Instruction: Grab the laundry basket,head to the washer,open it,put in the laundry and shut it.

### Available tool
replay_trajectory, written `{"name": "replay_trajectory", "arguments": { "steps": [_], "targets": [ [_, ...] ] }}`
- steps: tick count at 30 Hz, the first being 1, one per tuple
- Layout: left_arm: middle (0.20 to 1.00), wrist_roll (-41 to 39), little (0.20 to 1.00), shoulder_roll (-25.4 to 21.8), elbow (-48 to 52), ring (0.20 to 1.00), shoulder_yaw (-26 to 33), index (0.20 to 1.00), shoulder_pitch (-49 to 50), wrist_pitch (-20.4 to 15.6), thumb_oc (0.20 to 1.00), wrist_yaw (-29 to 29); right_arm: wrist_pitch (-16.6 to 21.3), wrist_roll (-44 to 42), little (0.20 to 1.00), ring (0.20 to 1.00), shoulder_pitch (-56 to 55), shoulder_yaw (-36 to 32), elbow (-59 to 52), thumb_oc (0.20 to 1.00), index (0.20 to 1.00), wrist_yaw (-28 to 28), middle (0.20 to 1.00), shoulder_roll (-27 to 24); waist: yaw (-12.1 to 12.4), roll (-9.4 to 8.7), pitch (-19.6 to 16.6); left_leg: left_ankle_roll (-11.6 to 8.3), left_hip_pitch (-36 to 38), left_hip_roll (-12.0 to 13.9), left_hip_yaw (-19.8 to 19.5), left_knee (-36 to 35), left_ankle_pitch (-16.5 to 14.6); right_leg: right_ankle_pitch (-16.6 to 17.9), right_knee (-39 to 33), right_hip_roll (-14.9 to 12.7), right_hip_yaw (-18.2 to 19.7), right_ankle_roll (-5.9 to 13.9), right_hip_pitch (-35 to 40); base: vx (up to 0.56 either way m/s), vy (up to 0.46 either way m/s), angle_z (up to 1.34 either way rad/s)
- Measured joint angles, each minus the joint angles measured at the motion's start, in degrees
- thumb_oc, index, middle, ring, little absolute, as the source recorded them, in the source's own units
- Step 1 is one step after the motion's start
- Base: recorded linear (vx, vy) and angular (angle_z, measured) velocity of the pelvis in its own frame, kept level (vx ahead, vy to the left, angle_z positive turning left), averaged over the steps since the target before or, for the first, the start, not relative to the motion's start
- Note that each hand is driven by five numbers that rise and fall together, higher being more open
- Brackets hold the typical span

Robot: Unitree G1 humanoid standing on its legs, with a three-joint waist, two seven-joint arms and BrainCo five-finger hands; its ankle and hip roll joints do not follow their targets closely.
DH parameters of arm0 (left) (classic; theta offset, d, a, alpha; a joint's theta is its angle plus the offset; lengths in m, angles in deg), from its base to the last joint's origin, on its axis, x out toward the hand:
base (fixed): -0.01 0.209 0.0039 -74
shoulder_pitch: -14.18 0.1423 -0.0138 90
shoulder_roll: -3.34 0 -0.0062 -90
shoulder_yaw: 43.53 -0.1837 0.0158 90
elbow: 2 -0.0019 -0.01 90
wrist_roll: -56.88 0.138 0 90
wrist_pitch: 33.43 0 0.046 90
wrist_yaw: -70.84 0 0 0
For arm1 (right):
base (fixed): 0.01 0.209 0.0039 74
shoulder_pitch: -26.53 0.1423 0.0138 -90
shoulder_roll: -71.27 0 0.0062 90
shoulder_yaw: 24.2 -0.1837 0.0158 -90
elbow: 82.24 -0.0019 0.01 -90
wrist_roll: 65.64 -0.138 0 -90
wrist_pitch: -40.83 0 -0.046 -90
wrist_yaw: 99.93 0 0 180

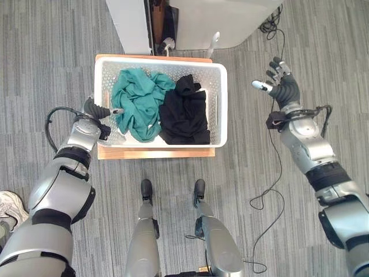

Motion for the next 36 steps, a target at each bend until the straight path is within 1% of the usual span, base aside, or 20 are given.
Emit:
{"name": "replay_trajectory", "arguments": {
  "steps": [4,8,12,15,18,19,22,25,29,32,36],
  "targets": [
    [1.000,0.0,1.000,0.5,0.1,1.000,0.0,1.000,0.0,-0.1,1.000,0.0,-1.0,-0.1,1.000,1.000,-0.2,1.9,0.2,1.000,1.000,-0.7,1.000,1.1,0.0,0.28,0.1,0.00,0.0,0.0,0.0,0.0,0.0,0.1,0.0,0.0,0.1,0.05,-0.1,0.00,0.000,0.00],
    [1.000,0.0,1.000,1.2,0.1,1.000,-0.1,1.000,0.0,-0.1,1.000,0.0,-1.0,-3.8,1.000,1.000,-1.1,3.3,0.5,1.000,1.000,-2.8,1.000,1.9,0.2,0.64,0.1,0.00,0.0,-0.1,0.0,0.0,0.0,0.0,0.0,-0.1,0.0,0.05,-0.1,0.00,0.000,0.00],
    [1.000,-0.1,1.000,1.5,0.1,1.000,-0.3,1.000,-0.1,-0.2,1.000,-0.1,-1.1,-6.3,1.000,1.000,-1.0,3.3,4.1,1.000,1.000,-3.7,1.000,3.1,0.3,0.72,0.0,0.00,-0.1,-0.1,-0.2,0.0,0.0,0.0,0.0,-0.1,-0.1,0.06,-0.1,0.00,0.000,0.00],
    [1.000,-0.1,1.000,1.7,0.1,1.000,-0.4,1.000,-0.1,-0.2,1.000,-0.1,-1.3,-6.8,1.000,1.000,0.0,3.4,8.2,1.000,1.000,-3.6,1.000,4.0,0.4,0.99,0.1,0.00,-0.3,-0.1,-0.2,0.0,0.0,0.0,0.0,-0.1,-0.1,0.07,-0.1,0.00,0.000,0.00],
    [1.000,-0.1,1.000,2.3,0.1,1.000,-0.5,1.000,0.0,-0.2,1.000,-0.2,-1.7,-6.9,1.000,1.000,1.1,3.4,10.9,1.000,1.000,-3.5,1.000,4.2,0.5,2.04,0.1,0.00,-0.5,-0.2,-0.3,0.0,0.0,0.0,0.0,-0.1,-0.3,0.07,-0.3,-0.01,0.013,0.04],
    [1.000,-0.1,1.000,2.8,0.0,1.000,-0.4,1.000,0.1,-0.1,1.000,-0.2,-1.8,-7.0,1.000,1.000,2.3,3.3,13.5,1.000,1.000,-3.3,1.000,5.3,0.4,2.67,0.1,0.01,-0.6,-0.2,-0.3,0.0,0.0,0.0,0.0,-0.1,-0.3,0.08,-0.4,0.00,0.000,0.00],
    [1.000,-0.2,1.000,3.8,0.3,1.000,-0.6,1.000,0.6,-0.2,1.000,-0.2,-2.1,-7.9,1.000,1.000,3.1,3.2,15.7,1.000,1.000,-2.4,1.000,6.4,0.9,3.82,0.2,0.01,-0.8,-0.3,-0.3,0.0,0.0,0.0,0.0,-0.2,-0.3,0.08,-0.5,0.00,0.000,0.00],
    [1.000,-0.2,1.000,4.0,0.6,1.000,-0.5,1.000,0.9,-0.4,1.000,-0.3,-2.2,-7.9,1.000,1.000,3.6,3.0,18.1,1.000,1.000,-2.0,1.000,7.6,0.9,4.24,0.4,0.01,-0.8,-0.3,-0.5,0.0,0.0,0.0,0.0,-0.2,-0.3,0.10,-0.5,0.00,0.000,0.00],
    [1.000,-0.3,1.000,4.0,0.6,1.000,-0.4,1.000,0.9,-0.5,1.000,-0.2,-2.8,-7.9,1.000,1.000,3.7,3.3,19.5,1.000,1.000,-1.3,1.000,8.6,0.8,4.28,0.4,0.00,-1.0,-0.3,-0.6,0.0,0.0,0.0,0.0,-0.1,-0.3,0.13,-0.6,0.00,0.000,0.00],
    [1.000,-0.3,1.000,3.9,0.6,1.000,0.0,1.000,0.9,-1.3,1.000,-0.1,-3.4,-7.9,1.000,1.000,4.7,3.4,19.9,1.000,1.000,-1.3,1.000,9.0,0.8,4.58,0.2,0.08,-1.7,-0.3,-0.6,0.0,0.1,0.0,0.0,-0.1,-0.4,0.12,-1.2,0.00,0.000,0.00],
    [1.000,-0.3,1.000,4.0,0.6,1.000,-0.1,1.000,0.8,-1.8,1.000,-0.1,-3.9,-7.8,1.000,1.000,7.8,6.1,22.7,1.000,1.000,-1.3,1.000,10.5,0.9,4.64,0.3,0.11,-1.8,-0.2,-0.8,0.0,0.1,0.0,0.0,-0.1,-0.5,0.11,-1.3,0.00,0.000,0.00]
  ]
}}
